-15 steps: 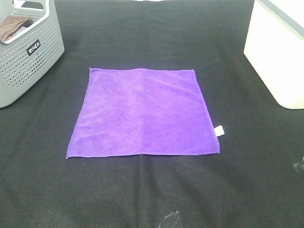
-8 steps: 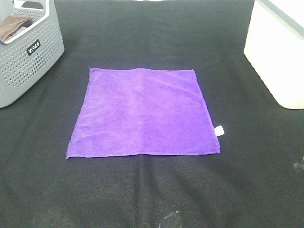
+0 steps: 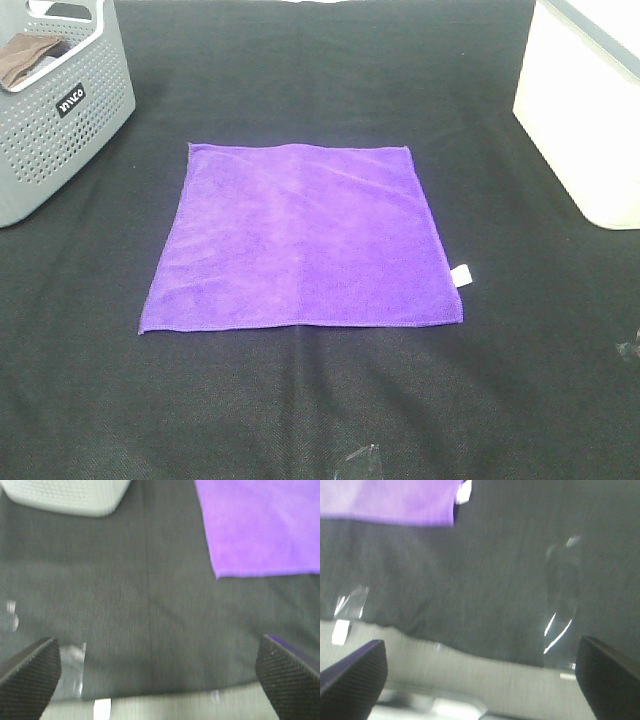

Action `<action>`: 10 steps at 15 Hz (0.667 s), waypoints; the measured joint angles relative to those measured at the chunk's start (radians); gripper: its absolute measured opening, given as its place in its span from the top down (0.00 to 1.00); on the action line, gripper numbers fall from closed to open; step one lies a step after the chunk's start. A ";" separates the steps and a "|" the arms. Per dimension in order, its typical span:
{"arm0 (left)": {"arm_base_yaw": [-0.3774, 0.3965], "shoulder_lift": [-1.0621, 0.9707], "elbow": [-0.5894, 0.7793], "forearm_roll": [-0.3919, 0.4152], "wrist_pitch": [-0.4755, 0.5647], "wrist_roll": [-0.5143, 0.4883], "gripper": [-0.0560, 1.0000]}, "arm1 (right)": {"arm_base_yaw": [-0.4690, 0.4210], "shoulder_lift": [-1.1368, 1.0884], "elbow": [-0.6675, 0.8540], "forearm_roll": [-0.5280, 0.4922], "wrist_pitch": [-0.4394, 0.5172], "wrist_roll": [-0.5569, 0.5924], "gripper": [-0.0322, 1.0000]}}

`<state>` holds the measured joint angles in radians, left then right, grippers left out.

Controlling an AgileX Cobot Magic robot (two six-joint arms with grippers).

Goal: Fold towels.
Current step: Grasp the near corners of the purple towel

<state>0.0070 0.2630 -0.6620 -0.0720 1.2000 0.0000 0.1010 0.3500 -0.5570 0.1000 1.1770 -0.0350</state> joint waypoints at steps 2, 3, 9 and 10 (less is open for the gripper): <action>0.000 0.274 -0.101 0.006 0.013 0.000 0.01 | 0.000 0.299 -0.097 0.015 -0.056 -0.010 0.04; 0.000 0.463 -0.141 0.008 0.002 0.000 0.01 | 0.000 0.534 -0.165 0.076 -0.131 -0.072 0.04; 0.031 0.995 -0.182 -0.320 -0.150 0.324 0.01 | -0.156 0.985 -0.316 0.593 -0.236 -0.520 0.04; 0.064 1.112 -0.186 -0.455 -0.204 0.446 0.01 | -0.255 1.058 -0.318 0.736 -0.189 -0.646 0.04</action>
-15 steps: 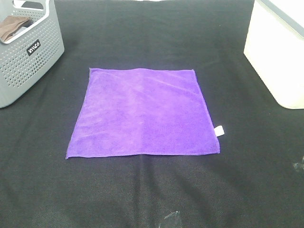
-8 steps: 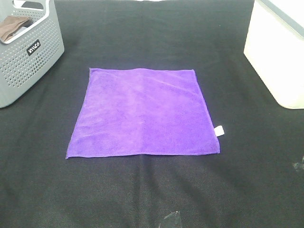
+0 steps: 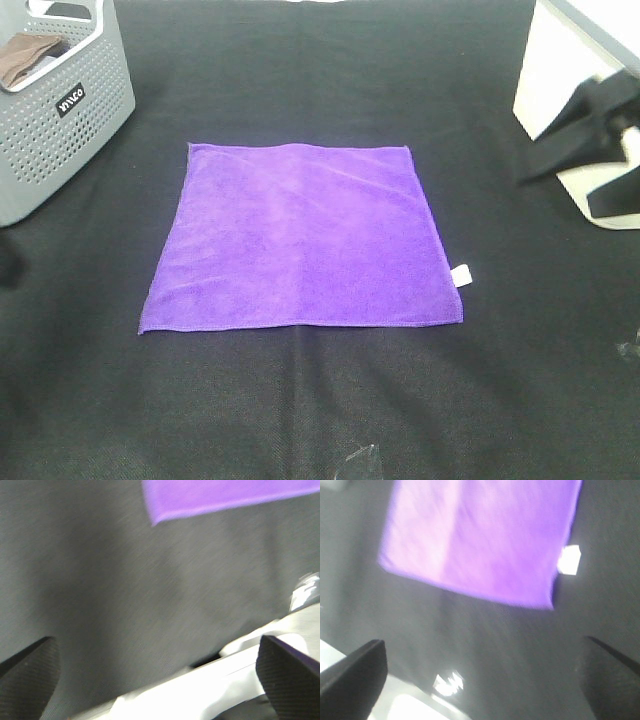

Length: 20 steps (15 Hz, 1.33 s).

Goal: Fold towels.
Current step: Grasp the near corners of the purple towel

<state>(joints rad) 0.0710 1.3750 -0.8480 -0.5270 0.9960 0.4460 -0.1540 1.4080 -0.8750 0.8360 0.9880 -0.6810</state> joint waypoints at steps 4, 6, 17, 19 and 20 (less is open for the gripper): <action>0.011 0.169 -0.013 -0.195 -0.110 0.250 0.01 | -0.048 0.189 0.000 0.156 0.101 -0.189 0.04; 0.011 0.171 -0.013 -0.204 -0.112 0.259 0.01 | -0.048 0.208 0.000 0.135 0.119 -0.194 0.04; 0.011 0.562 -0.178 -0.308 -0.104 0.360 0.01 | -0.048 0.450 -0.068 0.086 -0.036 -0.142 0.05; 0.011 0.629 -0.197 -0.333 -0.099 0.394 0.01 | -0.048 0.493 -0.068 0.084 -0.070 -0.145 0.05; 0.011 0.654 -0.200 -0.345 -0.099 0.406 0.01 | -0.048 0.513 -0.068 0.084 -0.085 -0.154 0.05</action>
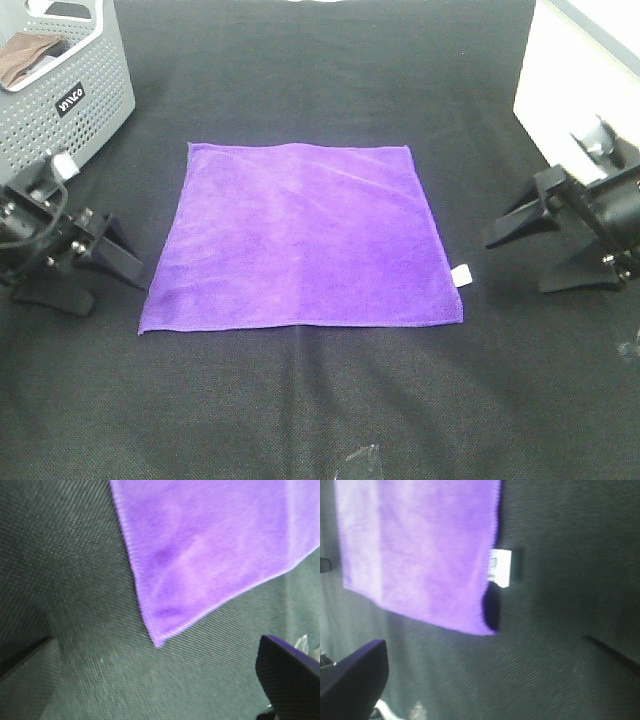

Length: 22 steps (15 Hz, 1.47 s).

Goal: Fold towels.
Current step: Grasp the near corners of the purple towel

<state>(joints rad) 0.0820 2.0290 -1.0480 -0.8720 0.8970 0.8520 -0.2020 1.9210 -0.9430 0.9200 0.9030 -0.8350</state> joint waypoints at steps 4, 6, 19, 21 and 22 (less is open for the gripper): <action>0.003 0.024 -0.004 -0.040 -0.014 0.040 0.01 | 0.000 0.072 -0.001 0.010 -0.059 -0.019 0.05; 0.003 0.025 -0.004 -0.041 -0.015 0.036 0.01 | 0.000 0.100 -0.005 0.030 -0.055 -0.022 0.07; -0.085 0.041 -0.020 -0.043 -0.020 -0.021 0.04 | 0.156 0.127 -0.013 0.101 -0.137 -0.032 0.23; -0.144 0.084 -0.046 -0.100 0.003 -0.026 0.06 | 0.220 0.127 -0.019 0.107 -0.168 -0.032 0.25; -0.177 0.107 -0.066 -0.118 0.016 -0.034 0.08 | 0.255 0.127 -0.028 0.107 -0.182 -0.032 0.26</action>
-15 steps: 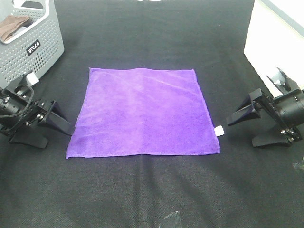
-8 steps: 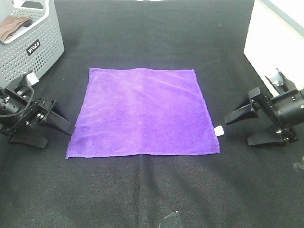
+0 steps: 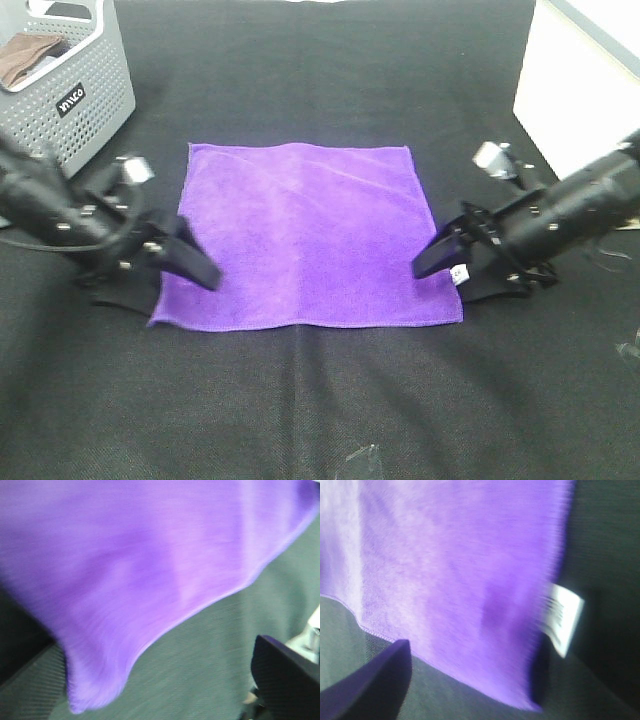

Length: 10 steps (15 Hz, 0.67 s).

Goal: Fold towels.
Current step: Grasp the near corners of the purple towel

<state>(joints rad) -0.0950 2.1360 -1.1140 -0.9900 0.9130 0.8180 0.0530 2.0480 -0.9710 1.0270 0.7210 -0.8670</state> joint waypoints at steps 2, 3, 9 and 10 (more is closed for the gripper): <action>-0.057 0.029 -0.034 -0.021 0.012 -0.029 0.14 | 0.055 0.008 -0.024 -0.008 -0.020 0.001 0.31; -0.067 0.034 -0.038 -0.021 0.009 -0.039 0.21 | 0.072 0.013 -0.037 -0.013 -0.027 0.002 0.36; -0.075 0.063 -0.034 0.023 -0.046 -0.082 0.93 | 0.077 0.025 -0.043 -0.112 -0.024 0.023 0.96; -0.076 0.063 -0.034 0.025 -0.047 -0.080 0.95 | 0.077 0.025 -0.043 -0.126 -0.017 0.028 0.97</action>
<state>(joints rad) -0.1710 2.1990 -1.1480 -0.9650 0.8660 0.7380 0.1300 2.0730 -1.0140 0.9010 0.7040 -0.8390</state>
